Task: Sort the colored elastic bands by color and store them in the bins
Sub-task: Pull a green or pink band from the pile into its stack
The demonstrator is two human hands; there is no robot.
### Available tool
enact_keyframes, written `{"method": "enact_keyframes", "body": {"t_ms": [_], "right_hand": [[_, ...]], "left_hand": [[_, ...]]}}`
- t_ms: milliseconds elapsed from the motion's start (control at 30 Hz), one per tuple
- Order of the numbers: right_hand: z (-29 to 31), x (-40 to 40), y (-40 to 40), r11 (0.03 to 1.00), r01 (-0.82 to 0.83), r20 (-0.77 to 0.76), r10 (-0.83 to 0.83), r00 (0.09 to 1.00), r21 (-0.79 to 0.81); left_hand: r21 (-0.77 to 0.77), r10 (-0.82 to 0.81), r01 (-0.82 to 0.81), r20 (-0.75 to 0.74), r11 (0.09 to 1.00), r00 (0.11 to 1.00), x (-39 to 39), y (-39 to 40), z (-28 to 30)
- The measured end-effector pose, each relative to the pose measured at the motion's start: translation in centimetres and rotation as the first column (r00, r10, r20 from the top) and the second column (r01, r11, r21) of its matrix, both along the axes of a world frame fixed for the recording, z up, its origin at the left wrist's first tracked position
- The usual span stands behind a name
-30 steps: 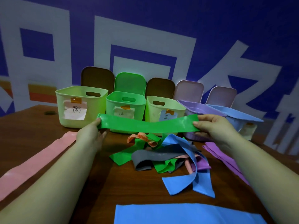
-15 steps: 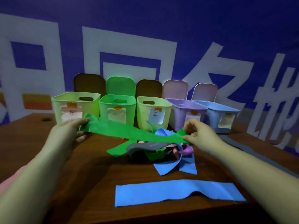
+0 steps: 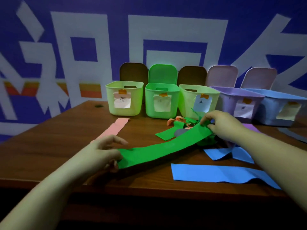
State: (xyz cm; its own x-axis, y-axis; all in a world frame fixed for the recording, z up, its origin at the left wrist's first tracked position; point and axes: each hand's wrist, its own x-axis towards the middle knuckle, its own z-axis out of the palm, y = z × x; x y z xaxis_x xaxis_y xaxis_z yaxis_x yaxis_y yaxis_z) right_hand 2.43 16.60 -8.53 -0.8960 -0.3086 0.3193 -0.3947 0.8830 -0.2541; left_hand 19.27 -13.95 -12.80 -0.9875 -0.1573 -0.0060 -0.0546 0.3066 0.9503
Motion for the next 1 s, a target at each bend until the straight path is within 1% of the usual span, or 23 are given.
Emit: {"method": "enact_keyframes", "body": {"t_ms": [33, 167, 267, 367, 433, 533, 633, 700, 833, 1000], "right_hand": [[0.1, -0.4, -0.6, 0.999, 0.004, -0.005, -0.003, 1.000, 0.040], [0.6, -2.4, -3.2, 0.965, 0.034, -0.056, -0.020, 0.998, 0.260], [1.0, -3.8, -5.3, 0.954, 0.030, -0.098, 0.000, 0.995, 0.300], [1.1, -5.0, -7.5, 0.950, 0.023, -0.107, 0.012, 0.994, 0.312], [1.0, -5.7, -9.1, 0.950, 0.009, -0.103, 0.025, 0.994, 0.312], [1.0, -6.5, -11.6, 0.957, -0.019, -0.109, 0.053, 0.993, 0.288], [0.5, -7.0, -14.3, 0.973, -0.067, -0.083, 0.087, 0.993, 0.219], [0.0, -7.2, -16.1, 0.979, -0.105, -0.066, 0.118, 0.991, 0.175], [-1.0, -8.0, -18.8, 0.976, -0.167, -0.049, 0.175, 0.983, 0.138], [-2.4, -8.7, -21.1, 0.973, -0.201, -0.014, 0.204, 0.979, 0.110]], "left_hand": [[-0.034, -0.005, 0.005, -0.008, 0.999, 1.000, -0.1, 0.2, 0.0], [-0.174, -0.053, 0.063, 0.059, 0.983, 0.997, -0.2, 0.9, 0.3], [-0.226, -0.045, 0.061, 0.078, 0.972, 0.996, -0.7, 0.5, 0.5], [-0.212, -0.053, 0.076, 0.110, 0.974, 0.993, -1.1, 0.3, 0.5], [-0.178, -0.077, 0.104, 0.150, 0.979, 0.986, -1.4, 0.3, 0.6], [-0.175, -0.123, 0.160, 0.208, 0.971, 0.970, -2.2, 0.0, 0.6], [-0.195, -0.176, 0.235, 0.277, 0.952, 0.945, -2.7, -0.4, 0.8], [-0.243, -0.190, 0.274, 0.319, 0.930, 0.928, -2.9, -0.6, 1.1], [-0.391, -0.157, 0.296, 0.349, 0.871, 0.924, -2.8, -0.5, 1.6], [-0.599, -0.120, 0.335, 0.370, 0.727, 0.921, -2.7, -0.6, 2.0]]}}
